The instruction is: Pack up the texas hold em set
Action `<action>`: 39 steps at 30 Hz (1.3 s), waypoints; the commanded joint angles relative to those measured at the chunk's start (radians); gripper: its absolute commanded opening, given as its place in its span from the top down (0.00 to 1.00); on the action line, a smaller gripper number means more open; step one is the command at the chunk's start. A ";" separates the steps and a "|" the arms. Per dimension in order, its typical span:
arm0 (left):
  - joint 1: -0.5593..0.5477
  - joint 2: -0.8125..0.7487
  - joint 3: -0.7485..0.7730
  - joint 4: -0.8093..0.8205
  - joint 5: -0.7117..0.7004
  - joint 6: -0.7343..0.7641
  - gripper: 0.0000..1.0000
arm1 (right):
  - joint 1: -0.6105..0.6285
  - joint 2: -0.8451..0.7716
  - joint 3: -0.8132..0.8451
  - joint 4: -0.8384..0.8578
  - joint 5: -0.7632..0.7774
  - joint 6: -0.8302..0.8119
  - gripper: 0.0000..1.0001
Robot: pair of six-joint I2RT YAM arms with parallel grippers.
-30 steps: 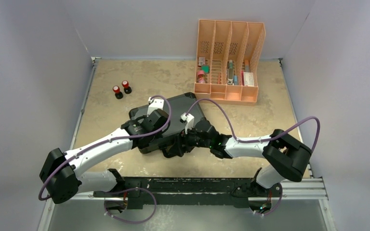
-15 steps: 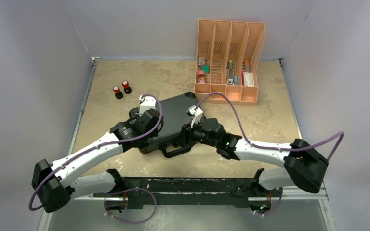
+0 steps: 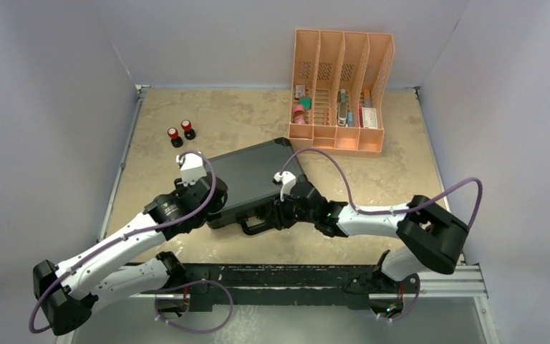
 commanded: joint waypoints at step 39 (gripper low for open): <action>0.003 0.187 0.048 -0.005 0.042 -0.024 0.98 | 0.109 0.266 0.161 -0.051 0.429 0.014 0.86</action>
